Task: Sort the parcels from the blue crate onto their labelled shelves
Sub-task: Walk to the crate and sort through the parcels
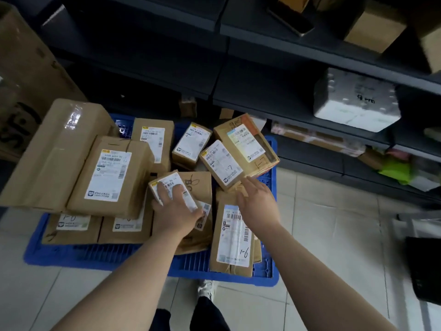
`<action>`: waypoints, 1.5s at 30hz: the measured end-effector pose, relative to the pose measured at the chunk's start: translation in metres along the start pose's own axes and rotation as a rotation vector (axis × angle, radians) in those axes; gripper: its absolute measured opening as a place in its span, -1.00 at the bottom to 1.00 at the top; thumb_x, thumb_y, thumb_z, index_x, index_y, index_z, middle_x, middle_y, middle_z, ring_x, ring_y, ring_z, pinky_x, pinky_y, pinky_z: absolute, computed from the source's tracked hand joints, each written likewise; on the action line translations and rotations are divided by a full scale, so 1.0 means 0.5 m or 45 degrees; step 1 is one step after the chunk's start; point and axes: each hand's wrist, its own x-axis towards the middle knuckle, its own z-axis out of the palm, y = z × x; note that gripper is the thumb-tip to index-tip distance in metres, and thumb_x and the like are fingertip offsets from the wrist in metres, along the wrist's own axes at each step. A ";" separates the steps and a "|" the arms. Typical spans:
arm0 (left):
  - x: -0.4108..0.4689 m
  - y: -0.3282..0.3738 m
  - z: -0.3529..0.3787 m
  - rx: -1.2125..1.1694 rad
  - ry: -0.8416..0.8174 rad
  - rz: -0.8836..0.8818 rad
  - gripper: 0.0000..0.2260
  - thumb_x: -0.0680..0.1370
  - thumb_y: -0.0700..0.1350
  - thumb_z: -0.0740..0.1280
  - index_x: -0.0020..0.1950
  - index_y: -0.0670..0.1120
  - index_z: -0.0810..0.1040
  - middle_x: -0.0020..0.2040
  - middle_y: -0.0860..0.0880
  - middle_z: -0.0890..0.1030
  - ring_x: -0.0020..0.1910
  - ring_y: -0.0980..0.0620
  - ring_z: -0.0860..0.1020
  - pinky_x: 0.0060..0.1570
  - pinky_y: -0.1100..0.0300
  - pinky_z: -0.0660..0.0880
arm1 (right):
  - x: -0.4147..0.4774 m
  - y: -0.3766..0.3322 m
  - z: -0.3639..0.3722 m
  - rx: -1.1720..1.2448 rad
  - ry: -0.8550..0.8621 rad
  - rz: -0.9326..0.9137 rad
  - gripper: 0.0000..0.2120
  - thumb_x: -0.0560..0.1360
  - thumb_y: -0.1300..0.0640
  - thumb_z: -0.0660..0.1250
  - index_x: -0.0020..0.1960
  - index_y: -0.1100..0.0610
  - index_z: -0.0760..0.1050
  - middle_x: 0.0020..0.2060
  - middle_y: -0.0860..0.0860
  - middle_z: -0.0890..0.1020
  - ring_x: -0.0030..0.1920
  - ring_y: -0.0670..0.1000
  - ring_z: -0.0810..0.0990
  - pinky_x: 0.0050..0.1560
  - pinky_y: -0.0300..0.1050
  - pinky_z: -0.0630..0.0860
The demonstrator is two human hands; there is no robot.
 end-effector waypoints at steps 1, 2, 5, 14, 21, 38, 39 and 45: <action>0.010 0.002 0.004 -0.034 0.015 -0.008 -0.27 0.41 0.20 0.40 0.43 0.13 0.08 0.51 0.05 -0.23 0.45 -0.28 0.02 0.21 -0.12 0.40 | 0.015 0.008 0.007 0.017 -0.006 0.015 -0.67 0.56 0.18 0.19 0.32 0.14 0.43 0.28 0.06 0.49 0.28 0.09 0.40 0.27 -0.11 0.30; 0.017 0.005 0.005 -0.062 0.030 -0.016 -0.26 0.40 0.18 0.43 0.42 0.12 0.07 0.50 0.06 -0.23 0.45 -0.27 0.02 0.21 -0.11 0.40 | 0.031 0.015 0.015 0.033 -0.015 0.033 -0.66 0.56 0.15 0.20 0.33 0.12 0.42 0.29 0.06 0.47 0.29 0.08 0.39 0.27 -0.09 0.31; 0.032 0.015 -0.001 -0.114 0.074 -0.047 -0.18 0.37 0.10 0.48 0.44 0.14 0.02 0.50 0.03 -0.29 0.44 -0.24 0.05 0.22 -0.10 0.39 | 0.080 0.031 0.041 0.055 -0.062 0.115 -0.57 0.56 0.06 0.22 0.41 0.10 0.34 0.39 0.06 0.38 0.38 0.09 0.30 0.37 0.00 0.29; 0.085 0.022 -0.038 -0.247 0.183 -0.014 -0.09 0.31 0.01 0.51 0.49 0.12 0.02 0.37 -0.14 0.20 0.27 -0.18 0.33 0.15 -0.08 0.46 | 0.198 0.033 0.096 -0.087 -0.144 0.133 -0.18 0.40 -0.12 0.40 0.50 0.00 0.05 0.50 0.05 0.15 0.48 0.11 0.11 0.45 0.07 0.16; 0.103 0.024 -0.039 -0.325 0.261 0.053 -0.04 0.27 -0.03 0.54 0.50 0.12 0.00 0.37 -0.10 0.19 0.26 -0.10 0.32 0.16 0.01 0.43 | 0.241 0.024 0.142 -0.300 -0.283 0.181 0.17 0.23 -0.14 0.54 0.50 -0.05 -0.25 0.36 0.13 0.20 0.39 0.16 0.20 0.42 0.09 0.17; 0.028 -0.001 -0.120 -0.423 0.354 0.111 -0.01 0.25 -0.01 0.54 0.51 0.15 -0.01 0.27 0.00 0.36 0.24 -0.01 0.39 0.17 -0.02 0.45 | 0.208 -0.040 0.067 -0.050 -0.063 0.119 0.11 0.25 -0.15 0.47 0.50 -0.04 -0.24 0.25 0.09 0.26 0.25 0.12 0.27 0.32 0.06 0.27; 0.016 -0.001 -0.131 -0.430 0.359 0.114 -0.02 0.26 -0.01 0.53 0.51 0.17 -0.02 0.27 0.01 0.36 0.22 0.02 0.39 0.13 0.02 0.46 | 0.200 -0.052 0.055 -0.029 -0.050 0.098 0.11 0.24 -0.21 0.47 0.49 -0.05 -0.22 0.25 0.08 0.27 0.24 0.11 0.28 0.31 0.06 0.28; -0.044 -0.027 -0.197 -0.442 0.424 0.078 0.00 0.26 0.08 0.50 0.54 0.11 -0.03 0.38 0.01 0.28 0.36 -0.03 0.30 0.32 -0.07 0.36 | 0.148 -0.116 -0.002 0.003 -0.045 0.018 0.02 0.23 -0.13 0.46 0.47 -0.08 -0.13 0.23 0.09 0.29 0.25 0.13 0.29 0.31 0.11 0.32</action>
